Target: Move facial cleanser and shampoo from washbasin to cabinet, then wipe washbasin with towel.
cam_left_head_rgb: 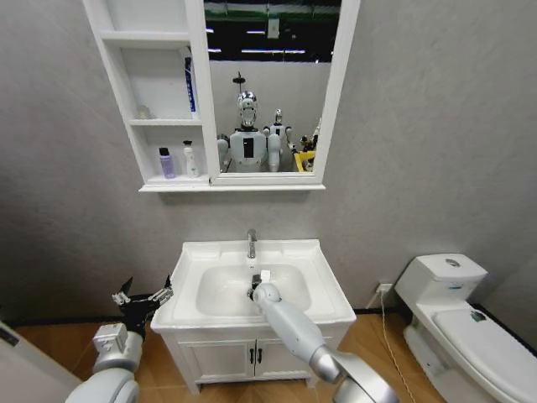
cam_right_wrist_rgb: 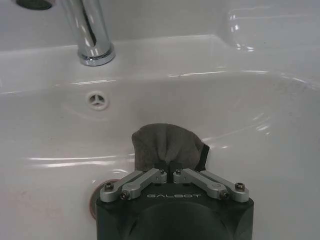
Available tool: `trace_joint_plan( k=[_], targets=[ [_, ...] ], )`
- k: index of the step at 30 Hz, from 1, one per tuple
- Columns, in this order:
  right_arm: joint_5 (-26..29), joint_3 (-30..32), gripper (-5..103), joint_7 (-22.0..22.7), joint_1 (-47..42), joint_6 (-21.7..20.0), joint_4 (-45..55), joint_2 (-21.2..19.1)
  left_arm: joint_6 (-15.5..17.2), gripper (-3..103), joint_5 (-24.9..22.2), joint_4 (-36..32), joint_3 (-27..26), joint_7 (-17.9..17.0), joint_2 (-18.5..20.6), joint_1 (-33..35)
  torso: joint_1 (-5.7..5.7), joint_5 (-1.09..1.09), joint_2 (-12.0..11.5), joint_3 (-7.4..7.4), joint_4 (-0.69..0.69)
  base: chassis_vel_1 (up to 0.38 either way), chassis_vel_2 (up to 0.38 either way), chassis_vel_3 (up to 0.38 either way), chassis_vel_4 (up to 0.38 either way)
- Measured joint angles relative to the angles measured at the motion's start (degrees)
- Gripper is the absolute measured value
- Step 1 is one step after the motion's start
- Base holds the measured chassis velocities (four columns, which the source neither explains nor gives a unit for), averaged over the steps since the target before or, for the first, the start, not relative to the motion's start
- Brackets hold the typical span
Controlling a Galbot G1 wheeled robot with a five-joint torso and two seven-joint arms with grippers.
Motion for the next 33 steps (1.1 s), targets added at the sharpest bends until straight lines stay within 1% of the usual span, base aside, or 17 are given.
trace_joint_plan(
  k=[2,3,8,11,12,13,18,20,21,22,24,25,28,29,30,32,33],
  targets=[
    [0.5,0.1,1,1.6,-1.2,-0.3,3.2,-2.3,0.0,100,0.0,0.0,0.0,0.0,0.0,0.0,0.00,0.00,0.0,0.00,-0.01,0.000,0.000,0.000,0.000],
    [0.5,0.1,1,1.6,-1.2,-0.3,3.2,-2.3,0.0,100,0.0,0.0,0.0,0.0,0.0,0.0,0.00,0.00,0.0,0.00,-0.01,0.000,0.000,0.000,0.000],
    [-0.7,0.8,1,1.9,-3.0,-0.2,8.9,-5.7,0.0,100,0.0,0.0,0.0,0.0,0.0,0.0,-0.01,0.00,0.0,0.01,0.00,0.000,0.000,0.000,0.000],
    [-8.3,1.8,1,-0.6,-4.4,2.2,12.3,-8.1,0.0,100,0.0,0.0,0.0,0.0,0.0,0.0,-0.01,0.00,0.0,0.00,0.00,0.000,0.000,0.000,0.000],
    [-8.3,1.8,1,-0.6,-4.4,2.2,12.3,-8.1,0.0,100,0.0,0.0,0.0,0.0,0.0,0.0,-0.01,0.00,0.0,0.00,0.00,0.000,0.000,0.000,0.000],
    [-11.3,2.2,1,-1.5,-4.9,3.1,14.0,-9.1,0.0,100,0.0,0.0,0.0,0.0,0.0,0.0,-0.01,0.00,0.0,0.00,0.00,0.000,0.000,0.000,0.000],
    [-14.0,4.0,1,-2.3,-5.9,4.0,18.0,-11.3,0.0,100,0.0,0.0,0.0,0.0,0.0,0.0,-0.01,0.01,0.0,0.00,0.00,0.000,0.000,0.000,0.000],
    [-15.8,5.7,1,-4.4,-5.9,5.3,18.3,-12.5,0.0,100,0.0,0.0,0.0,0.0,0.0,0.0,-0.01,0.00,0.0,0.00,0.00,0.000,0.000,0.000,0.000],
    [-15.8,5.7,1,-4.4,-5.9,5.3,18.3,-12.5,0.0,100,0.0,0.0,0.0,0.0,0.0,0.0,-0.01,0.00,0.0,0.00,0.00,0.000,0.000,0.000,0.000],
    [-17.0,7.1,1,-6.8,-5.9,6.8,17.8,-13.4,0.0,100,0.0,0.0,0.0,0.0,0.0,0.0,-0.01,0.01,0.0,0.00,0.00,0.000,0.000,0.000,0.000],
    [-17.7,8.8,1,-9.9,-5.8,8.8,16.7,-15.0,0.0,100,0.0,0.0,0.0,0.0,0.0,0.0,-0.01,0.00,0.0,0.00,0.00,0.000,0.000,0.000,0.000],
    [-17.7,8.8,1,-9.9,-5.8,8.8,16.7,-15.0,0.0,100,0.0,0.0,0.0,0.0,0.0,0.0,-0.01,0.00,0.0,0.00,0.00,0.000,0.000,0.000,0.000],
    [-17.8,10.6,1,-13.8,-5.9,10.5,15.4,-17.4,0.0,100,0.0,0.0,0.0,0.0,0.0,0.0,-0.01,0.01,0.0,0.00,0.00,0.000,0.000,0.000,0.000],
    [-17.7,11.4,1,-16.0,-6.0,10.9,14.8,-18.4,0.0,100,0.0,0.0,0.0,0.0,0.0,0.0,-0.01,0.01,0.0,0.00,0.00,0.000,0.000,0.000,0.000],
    [-17.7,11.4,1,-16.0,-6.0,10.9,14.8,-18.4,0.0,100,0.0,0.0,0.0,0.0,0.0,0.0,-0.01,0.01,0.0,0.00,0.00,0.000,0.000,0.000,0.000],
    [-17.6,12.7,1,-20.0,-6.0,11.6,13.5,-20.0,0.0,100,0.0,0.0,0.0,0.0,0.0,0.0,-0.01,0.00,0.0,0.00,0.00,0.000,0.000,0.000,0.000],
    [-17.6,12.7,1,-20.0,-6.0,11.6,13.5,-20.0,0.0,100,0.0,0.0,0.0,0.0,0.0,0.0,-0.01,0.00,0.0,0.00,0.00,0.000,0.000,0.000,0.000]
  ],
)
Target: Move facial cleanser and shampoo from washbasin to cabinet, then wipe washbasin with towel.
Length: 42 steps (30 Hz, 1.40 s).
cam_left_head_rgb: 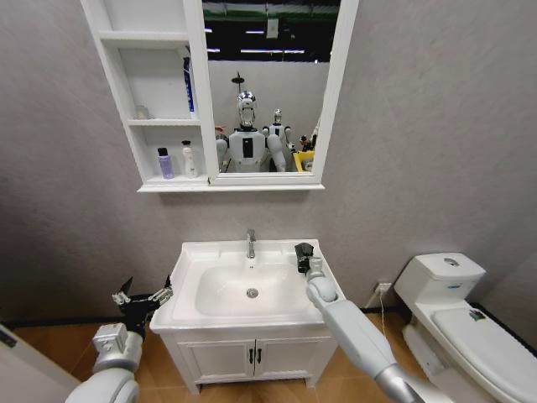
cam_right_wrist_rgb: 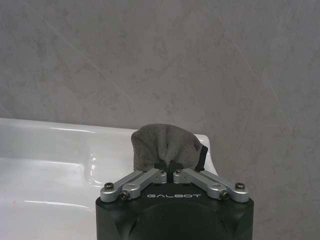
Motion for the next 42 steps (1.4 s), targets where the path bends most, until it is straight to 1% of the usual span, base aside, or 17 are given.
trace_joint_plan(
  k=[5,6,7,8,10,17,18,20,21,23,25,27,28,30,35,37,42],
  targets=[
    [0.3,1.8,1,-6.2,0.6,0.9,-3.3,-2.1,0.0,100,0.0,0.0,0.0,0.0,0.0,0.0,0.00,0.00,0.0,0.00,0.00,0.000,0.000,0.000,0.000],
    [0.4,2.9,7,-11.7,1.2,2.6,-6.2,-3.1,0.0,100,0.0,0.0,0.0,0.0,0.0,0.0,0.00,0.00,0.0,0.00,0.00,0.000,0.000,0.000,0.000],
    [0.3,3.0,12,-13.4,1.4,3.7,-7.3,-3.1,0.0,100,0.0,0.0,0.0,0.0,0.0,0.0,0.00,0.00,0.0,0.00,0.00,0.000,0.000,0.000,0.000],
    [0.3,3.0,12,-13.4,1.4,3.7,-7.3,-3.1,0.0,100,0.0,0.0,0.0,0.0,0.0,0.0,0.00,0.00,0.0,0.00,0.00,0.000,0.000,0.000,0.000],
    [-0.2,3.2,23,-15.1,2.2,6.2,-9.3,-2.5,0.0,100,0.0,0.0,0.0,0.0,0.0,0.0,0.00,0.00,0.0,0.00,0.00,0.000,0.000,0.000,0.000],
    [-1.1,3.4,44,-16.9,4.0,8.9,-12.3,-1.2,0.0,100,0.0,0.0,0.0,0.0,0.0,0.0,0.00,-0.01,0.0,0.00,0.00,0.000,0.000,0.000,0.000],
    [-1.5,3.4,55,-17.2,4.4,9.7,-12.8,-0.7,0.0,100,0.0,0.0,0.0,0.0,0.0,0.0,0.00,-0.01,0.0,0.00,0.00,0.000,0.000,0.000,0.000],
    [-2.0,3.4,55,-17.0,4.7,10.2,-12.9,-0.3,0.0,100,0.0,0.0,0.0,0.0,0.0,0.0,0.00,-0.01,0.0,0.00,0.00,0.000,0.000,0.000,0.000],
    [-2.0,3.4,55,-16.1,4.8,10.3,-12.7,0.0,0.0,100,0.0,0.0,0.0,0.0,0.0,0.0,0.00,-0.01,0.0,0.00,0.01,0.000,0.000,0.000,0.000],
    [-1.4,3.4,71,-13.3,4.5,9.9,-10.2,0.1,0.0,100,0.0,0.0,0.0,0.0,0.0,0.0,0.01,-0.01,0.0,0.00,0.01,0.000,0.000,0.000,0.000],
    [-0.9,3.5,77,-11.7,3.9,9.3,-8.1,-0.3,0.0,100,0.0,0.0,0.0,0.0,0.0,0.0,0.01,-0.01,0.0,0.00,0.02,0.000,0.000,0.000,0.000],
    [0.4,4.0,88,-8.0,2.1,7.2,-1.8,-2.1,0.0,100,0.0,0.0,0.0,0.0,0.0,0.0,0.01,-0.01,0.0,0.00,0.01,0.000,0.000,0.000,0.000],
    [0.4,4.0,88,-8.0,2.1,7.2,-1.8,-2.1,0.0,100,0.0,0.0,0.0,0.0,0.0,0.0,0.01,-0.01,0.0,0.00,0.01,0.000,0.000,0.000,0.000],
    [2.5,5.1,97,-3.5,-1.4,4.7,7.4,-5.2,0.0,100,0.0,0.0,0.0,0.0,0.0,0.0,0.00,-0.03,0.0,0.00,0.00,0.000,0.000,0.000,0.000],
    [3.6,7.4,100,0.2,-8.3,2.4,18.2,-8.7,0.0,100,0.0,0.0,0.0,0.0,0.0,0.0,0.00,-0.01,0.0,0.00,0.00,0.000,0.000,0.000,0.000],
    [3.4,10.4,100,2.0,-14.7,0.7,27.0,-10.7,0.0,100,0.0,0.0,0.0,0.0,0.0,0.0,0.00,0.00,0.0,0.00,-0.01,0.000,0.000,0.000,0.000],
    [0.2,14.1,100,4.6,-24.0,-0.1,37.1,-11.6,0.0,100,0.0,0.0,0.0,0.0,0.0,0.0,0.00,-0.01,0.0,-0.01,0.00,0.000,0.000,0.000,0.000]
  ],
)
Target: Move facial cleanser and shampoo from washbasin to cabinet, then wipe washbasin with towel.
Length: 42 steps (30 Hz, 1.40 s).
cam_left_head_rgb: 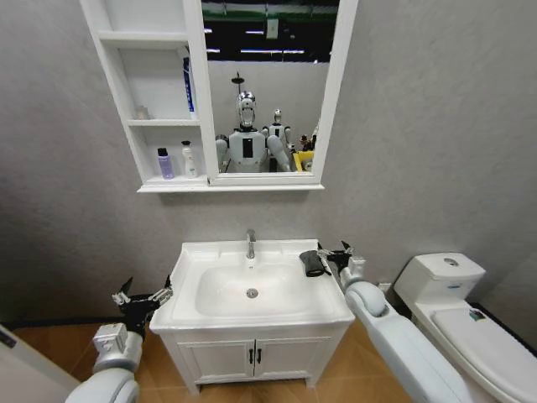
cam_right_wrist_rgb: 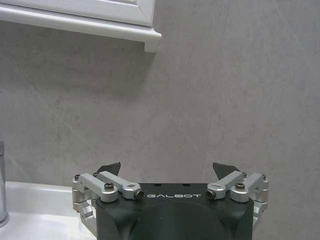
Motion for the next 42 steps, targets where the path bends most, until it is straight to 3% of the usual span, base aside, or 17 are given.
trace_joint_plan(
  k=[6,10,23,38,40,42],
  targets=[
    [-1.7,1.6,100,5.8,-9.8,-3.8,9.6,1.5,0.0,100,0.0,0.0,0.0,0.0,0.0,0.0,0.00,0.00,0.0,0.00,0.00,0.000,0.000,0.000,0.000],
    [-2.7,1.8,100,7.0,-12.5,-4.5,12.3,2.5,0.0,100,0.0,0.0,0.0,0.0,0.0,0.0,0.01,0.00,0.0,0.00,0.01,0.010,-0.002,-0.013,0.012],
    [-4.9,1.5,100,7.1,-15.6,-4.5,14.1,3.5,0.0,100,0.0,0.0,0.0,0.0,0.0,0.0,0.01,-0.01,0.0,0.00,0.01,0.131,-0.129,-0.141,0.136],
    [-5.3,1.1,100,6.6,-16.9,-4.2,14.7,2.8,0.0,100,0.0,0.0,0.0,0.0,0.0,0.0,-0.01,-0.04,0.0,0.00,0.01,0.295,-0.304,-0.304,0.297],
    [-5.3,0.9,100,6.5,-16.9,-4.2,14.6,2.8,0.0,100,0.0,0.0,0.0,0.0,0.0,0.0,0.01,0.04,0.0,0.01,0.00,0.386,-0.379,-0.376,0.368],
    [-5.3,0.8,100,6.5,-16.9,-4.2,14.6,2.8,0.0,100,0.0,0.0,0.0,0.0,0.0,0.0,-0.04,-0.04,0.0,-0.01,0.00,0.340,-0.377,-0.325,0.355]
  ],
)
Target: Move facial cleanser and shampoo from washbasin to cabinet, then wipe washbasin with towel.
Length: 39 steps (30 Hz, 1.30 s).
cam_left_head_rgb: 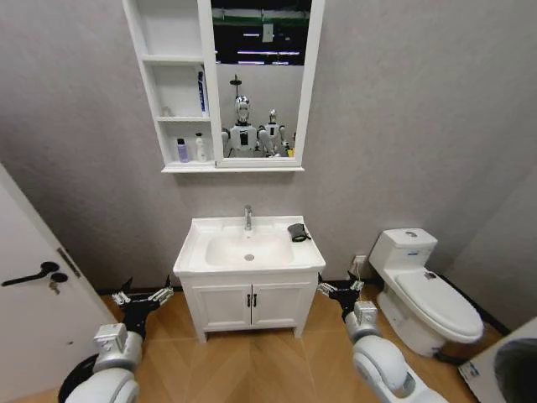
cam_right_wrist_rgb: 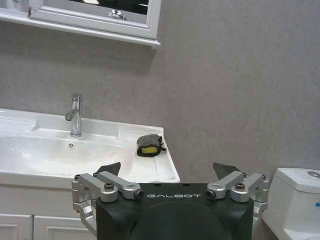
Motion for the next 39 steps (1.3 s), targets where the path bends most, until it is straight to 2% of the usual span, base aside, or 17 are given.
trace_joint_plan(
  k=[2,3,4,5,10,11,12,13,15,16,19,20,22,39],
  targets=[
    [0.0,-0.1,100,0.0,0.1,0.0,0.0,-0.1,0.0,100,0.0,0.0,0.0,0.0,0.0,0.0,0.02,0.01,0.0,0.01,0.00,0.395,-0.372,-0.342,0.352],
    [0.1,-0.2,100,0.0,0.1,0.0,-0.1,-0.2,0.0,100,0.0,0.0,0.0,0.0,0.0,0.0,0.05,0.11,0.0,0.02,0.00,0.379,-0.338,-0.366,0.341],
    [0.1,-0.2,100,0.0,0.1,0.0,-0.1,-0.2,0.0,100,0.0,0.0,0.0,0.0,0.0,0.0,0.05,0.11,0.0,0.02,0.00,0.379,-0.338,-0.366,0.341],
    [0.1,-0.2,100,0.0,0.2,0.0,-0.1,-0.3,0.0,100,0.0,0.0,0.0,0.0,0.0,0.0,0.02,0.01,0.0,0.01,0.00,0.325,-0.351,-0.366,0.341],
    [-0.3,-0.3,100,-0.9,0.3,1.3,-0.8,-0.6,0.0,100,0.0,0.0,0.0,0.0,0.0,0.0,0.05,0.07,0.0,0.02,0.00,0.327,-0.345,-0.349,0.334],
    [-1.4,-0.3,100,-1.8,0.4,2.5,-1.4,-0.7,0.0,100,0.0,0.0,0.0,0.0,0.0,0.0,-0.01,-0.03,0.0,-0.01,0.01,0.275,-0.297,-0.294,0.259],
    [-1.4,-0.3,100,-1.8,0.4,2.5,-1.4,-0.7,0.0,100,0.0,0.0,0.0,0.0,0.0,0.0,-0.01,-0.03,0.0,-0.01,0.01,0.275,-0.297,-0.294,0.259],
    [-2.1,-0.2,100,-2.2,0.5,3.2,-2.0,-0.6,0.0,100,0.0,0.0,0.0,0.0,0.0,0.0,-0.01,0.08,0.0,0.00,0.00,0.234,-0.181,-0.242,0.259],
    [-2.1,-0.2,100,-2.3,0.5,3.4,-2.2,-0.5,0.0,100,0.0,0.0,0.0,0.0,0.0,0.0,-0.01,0.08,0.0,0.01,0.00,0.234,-0.181,-0.198,0.190],
    [-2.0,-0.3,100,-2.3,0.5,3.5,-2.4,-0.3,0.0,100,0.0,0.0,0.0,0.0,0.0,0.0,-0.03,0.01,0.0,-0.01,0.00,0.077,-0.143,-0.075,0.118],
    [-2.1,-0.5,100,-2.4,0.5,3.6,-2.7,0.0,0.0,100,0.0,0.0,0.0,0.0,0.0,0.0,0.00,0.01,0.0,0.00,-0.01,0.002,0.049,-0.050,0.017],
    [-2.1,-0.6,100,-2.4,0.5,3.6,-2.9,0.3,0.0,100,0.0,0.0,0.0,0.0,0.0,0.0,0.05,0.08,0.0,0.02,0.00,-0.030,-0.023,0.033,-0.051],
    [-2.0,-0.6,100,-2.4,0.4,3.6,-3.0,0.4,0.0,100,0.0,0.0,0.0,0.0,0.0,0.0,0.11,0.02,0.0,0.04,0.00,-0.061,0.002,0.062,-0.055],
    [-0.2,0.3,100,-2.8,0.2,3.3,-2.2,0.6,0.0,100,0.0,0.0,0.0,0.0,0.0,0.0,0.03,0.03,0.0,0.02,0.00,-0.017,0.009,0.014,-0.011]
  ],
)
